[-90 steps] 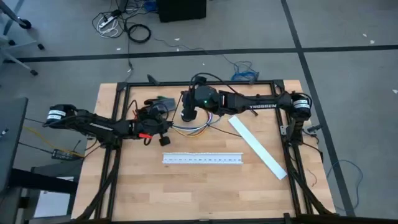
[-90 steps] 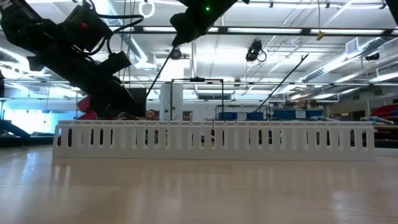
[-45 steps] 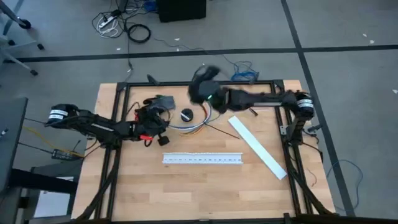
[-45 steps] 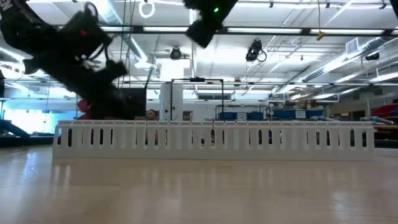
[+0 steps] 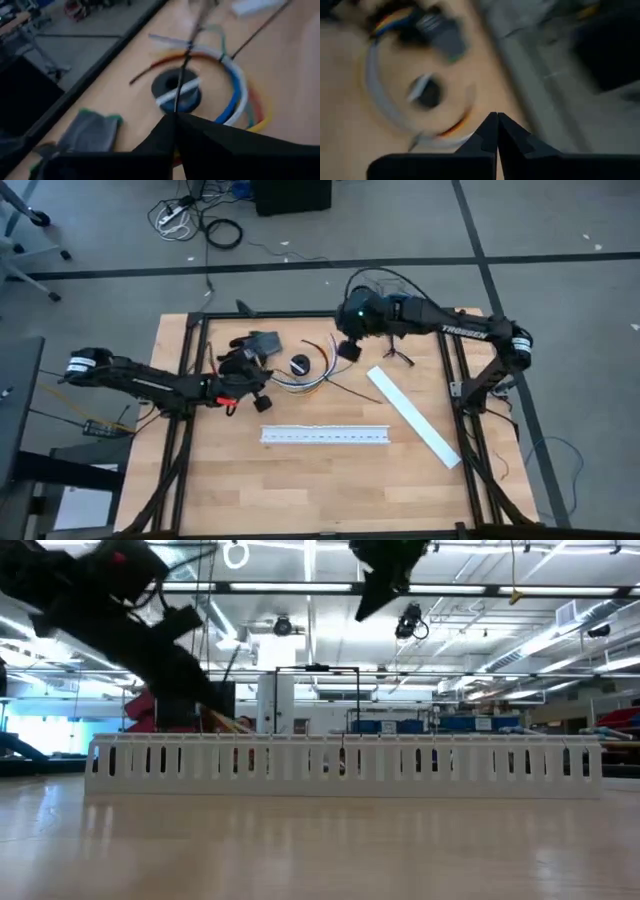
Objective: Ziptie cables
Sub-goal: Put the zip tied cable wires into the white cable duct
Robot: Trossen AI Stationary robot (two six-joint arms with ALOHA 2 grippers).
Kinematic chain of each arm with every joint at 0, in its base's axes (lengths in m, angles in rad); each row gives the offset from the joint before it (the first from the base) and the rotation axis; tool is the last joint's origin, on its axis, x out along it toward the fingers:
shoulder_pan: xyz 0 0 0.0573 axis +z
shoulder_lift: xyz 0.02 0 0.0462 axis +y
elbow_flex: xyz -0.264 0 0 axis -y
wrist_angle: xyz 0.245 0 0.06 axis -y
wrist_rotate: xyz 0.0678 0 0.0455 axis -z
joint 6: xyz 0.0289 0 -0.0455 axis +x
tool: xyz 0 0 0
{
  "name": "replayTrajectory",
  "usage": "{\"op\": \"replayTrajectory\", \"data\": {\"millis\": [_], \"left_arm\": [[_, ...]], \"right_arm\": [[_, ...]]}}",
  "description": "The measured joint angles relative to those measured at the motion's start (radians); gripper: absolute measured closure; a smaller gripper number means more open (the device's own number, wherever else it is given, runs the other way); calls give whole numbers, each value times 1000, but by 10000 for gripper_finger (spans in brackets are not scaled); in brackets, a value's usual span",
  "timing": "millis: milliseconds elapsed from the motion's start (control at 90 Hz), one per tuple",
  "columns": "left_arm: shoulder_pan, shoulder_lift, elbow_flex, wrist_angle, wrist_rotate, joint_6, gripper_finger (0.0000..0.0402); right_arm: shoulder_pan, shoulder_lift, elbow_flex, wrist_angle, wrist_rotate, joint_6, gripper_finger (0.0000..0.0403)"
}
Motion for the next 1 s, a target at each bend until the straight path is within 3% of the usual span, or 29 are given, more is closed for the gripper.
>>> {"op": "replayTrajectory", "data": {"millis": [56, 211, 333, 467, 644, 833, 1000], "left_arm": [[-18, -47, 27, -66, -3, -4, 401], [-66, -180, 108, -286, -99, -42, 401], [-81, -263, 153, -452, -119, -116, 401], [-85, -329, 161, -591, -124, -225, 402], [-85, -373, 163, -660, -127, -334, 401], [-85, -380, 162, -654, -125, -337, 401], [-85, -381, 163, -613, -126, -340, 401]], "right_arm": [[-15, 2, -30, -30, 10, -7, 398], [-32, 5, -142, -7, 167, -16, 399], [-36, -19, -247, 78, 165, -15, 402], [-56, -63, -393, 252, 52, -16, 402], [-98, -78, -612, 463, -221, -45, 402], [-118, -18, -787, 709, -248, -110, 402], [-79, 65, -816, 907, -378, -84, 393]]}}
